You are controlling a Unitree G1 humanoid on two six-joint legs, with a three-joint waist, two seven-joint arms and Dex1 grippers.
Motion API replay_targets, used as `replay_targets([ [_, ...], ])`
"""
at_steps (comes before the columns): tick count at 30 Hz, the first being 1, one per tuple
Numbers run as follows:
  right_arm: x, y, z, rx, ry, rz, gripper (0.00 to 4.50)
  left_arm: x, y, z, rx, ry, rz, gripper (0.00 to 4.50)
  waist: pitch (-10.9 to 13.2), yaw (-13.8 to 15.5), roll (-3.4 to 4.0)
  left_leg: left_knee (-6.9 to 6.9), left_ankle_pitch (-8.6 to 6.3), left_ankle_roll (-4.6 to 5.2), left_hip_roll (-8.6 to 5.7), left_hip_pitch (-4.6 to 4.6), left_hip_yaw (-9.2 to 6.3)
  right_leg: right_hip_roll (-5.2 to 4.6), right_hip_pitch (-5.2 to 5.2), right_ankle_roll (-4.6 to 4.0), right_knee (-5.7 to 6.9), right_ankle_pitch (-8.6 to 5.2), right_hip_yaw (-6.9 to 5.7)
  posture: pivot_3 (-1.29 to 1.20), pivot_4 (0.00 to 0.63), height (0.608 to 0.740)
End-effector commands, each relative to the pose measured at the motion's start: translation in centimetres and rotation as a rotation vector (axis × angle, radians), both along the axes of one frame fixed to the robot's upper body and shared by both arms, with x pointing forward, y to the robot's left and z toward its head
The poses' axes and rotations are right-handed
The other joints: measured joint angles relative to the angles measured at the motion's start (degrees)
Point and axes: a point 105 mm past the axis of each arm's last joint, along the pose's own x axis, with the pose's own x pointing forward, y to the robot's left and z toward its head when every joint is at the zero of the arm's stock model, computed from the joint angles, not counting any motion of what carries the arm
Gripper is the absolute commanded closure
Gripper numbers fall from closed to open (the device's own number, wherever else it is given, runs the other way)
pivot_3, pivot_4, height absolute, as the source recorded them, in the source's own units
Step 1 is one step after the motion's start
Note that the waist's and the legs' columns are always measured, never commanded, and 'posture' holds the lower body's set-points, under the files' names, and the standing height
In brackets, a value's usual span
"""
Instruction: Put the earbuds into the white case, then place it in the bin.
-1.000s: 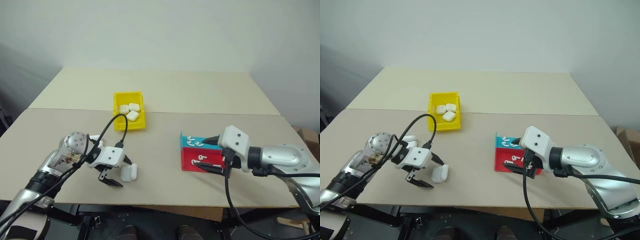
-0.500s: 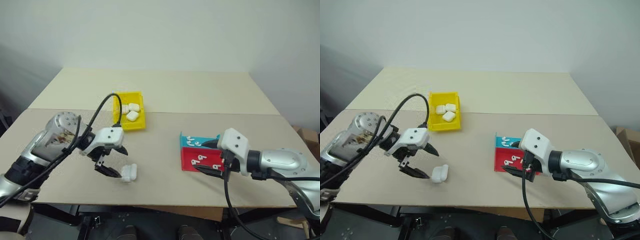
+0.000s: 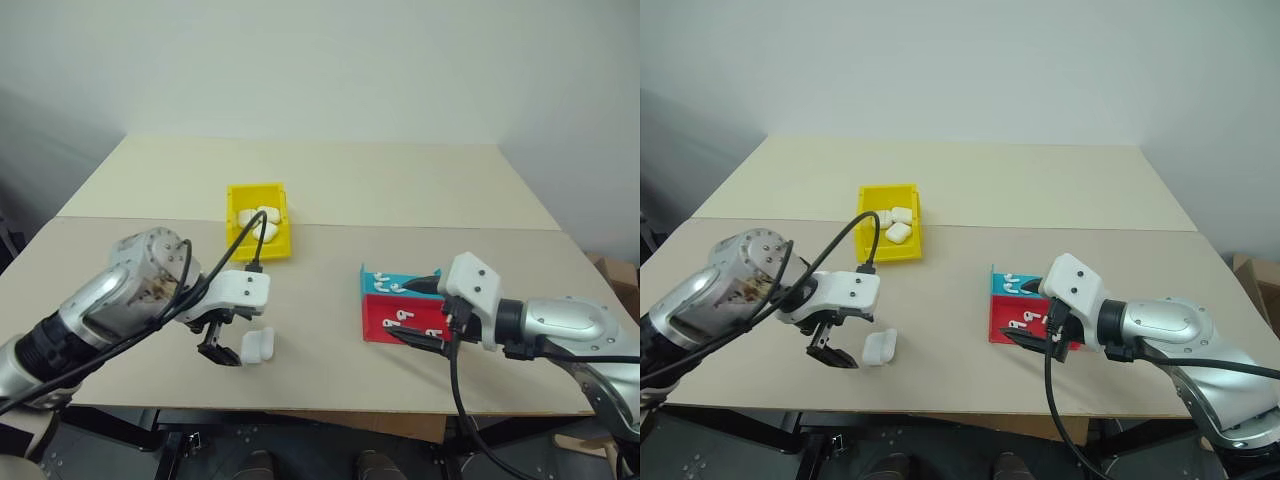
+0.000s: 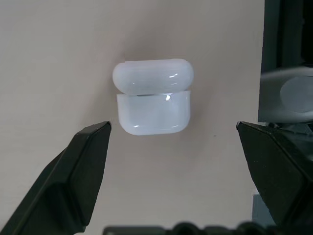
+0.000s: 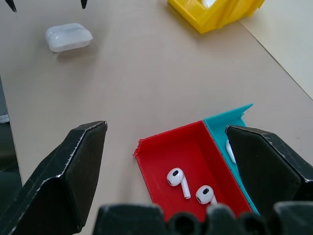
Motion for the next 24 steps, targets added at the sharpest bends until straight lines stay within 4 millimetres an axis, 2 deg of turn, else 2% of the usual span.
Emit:
replay_targets([
  [1, -0.2, -0.1, 1.1, 0.011, -0.048, 0.001, 0.00, -0.2, -0.4, 0.0, 0.024, -0.011, 0.009, 0.03, 0.00, 0.00, 0.00, 0.00, 0.00, 0.00, 0.00, 0.00, 0.00, 0.00, 0.00, 0.00, 0.00, 0.00, 0.00, 0.00, 0.150, 0.740],
  [8, -0.2, 0.0, 1.2, 0.014, -0.051, 0.003, 0.00, 0.6, -1.0, -1.6, 0.050, -0.042, 0.010, 0.03, 0.00, 0.19, 0.00, 0.03, 0.00, 0.00, 0.00, 0.00, -0.01, 0.00, 0.02, 0.00, 0.00, 0.00, -0.01, 0.00, 0.150, 0.740],
  [18, -0.5, -0.1, 1.3, 0.020, -0.056, -0.003, 0.00, 1.3, -0.7, -2.9, 0.114, -0.092, -0.042, 0.03, 0.00, 0.20, 0.00, 0.03, 0.00, 0.00, -0.01, 0.00, -0.02, 0.00, 0.03, 0.00, 0.00, 0.01, 0.00, 0.00, 0.150, 0.740],
  [24, -0.6, -0.1, 1.4, 0.025, -0.058, -0.002, 0.00, 1.5, -1.1, -3.1, 0.095, -0.099, -0.046, 0.03, 0.00, 0.19, 0.00, 0.03, 0.00, 0.00, -0.01, 0.00, -0.02, 0.00, 0.03, -0.01, 0.01, 0.01, 0.00, 0.00, 0.150, 0.740],
])
